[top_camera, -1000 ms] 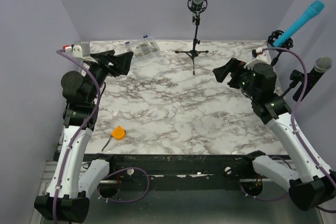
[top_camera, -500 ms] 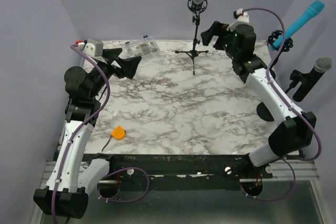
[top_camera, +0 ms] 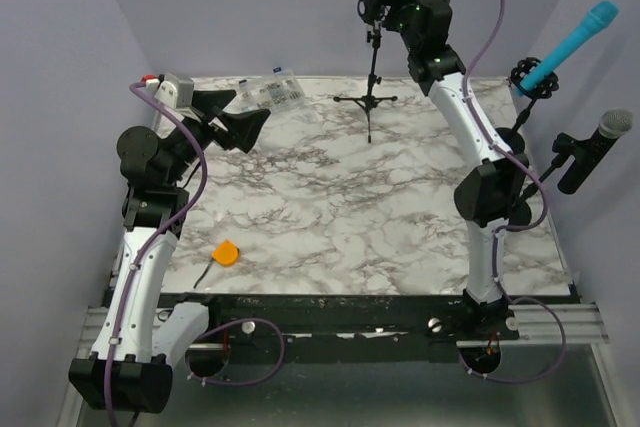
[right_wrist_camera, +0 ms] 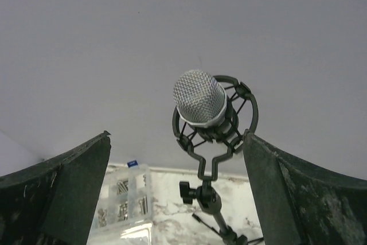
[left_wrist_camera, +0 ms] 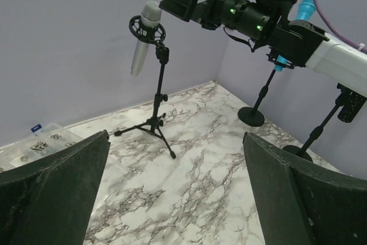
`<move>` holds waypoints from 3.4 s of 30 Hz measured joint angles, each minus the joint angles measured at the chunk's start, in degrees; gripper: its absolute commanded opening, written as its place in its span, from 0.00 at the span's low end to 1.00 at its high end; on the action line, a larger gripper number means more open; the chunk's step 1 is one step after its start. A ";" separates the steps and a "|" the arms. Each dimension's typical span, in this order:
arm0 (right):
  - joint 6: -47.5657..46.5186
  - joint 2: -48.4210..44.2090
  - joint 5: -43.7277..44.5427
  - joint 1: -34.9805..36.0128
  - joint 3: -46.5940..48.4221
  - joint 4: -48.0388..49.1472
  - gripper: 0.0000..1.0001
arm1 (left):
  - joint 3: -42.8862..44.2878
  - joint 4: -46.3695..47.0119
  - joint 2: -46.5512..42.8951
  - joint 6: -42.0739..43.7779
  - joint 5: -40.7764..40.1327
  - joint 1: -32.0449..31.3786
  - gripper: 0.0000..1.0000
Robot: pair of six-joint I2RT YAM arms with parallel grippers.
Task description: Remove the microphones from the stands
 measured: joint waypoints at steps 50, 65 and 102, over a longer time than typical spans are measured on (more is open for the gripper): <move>-18.88 24.63 11.50 1.84 19.85 15.28 0.37 | -0.74 3.63 6.51 -3.50 4.39 0.15 0.99; -19.50 23.82 10.60 1.84 19.85 15.17 0.06 | -1.05 3.74 7.19 -4.15 4.70 0.15 0.98; -10.47 6.21 10.62 2.75 14.75 -10.78 0.01 | -1.05 3.65 7.56 -4.13 4.72 0.09 0.99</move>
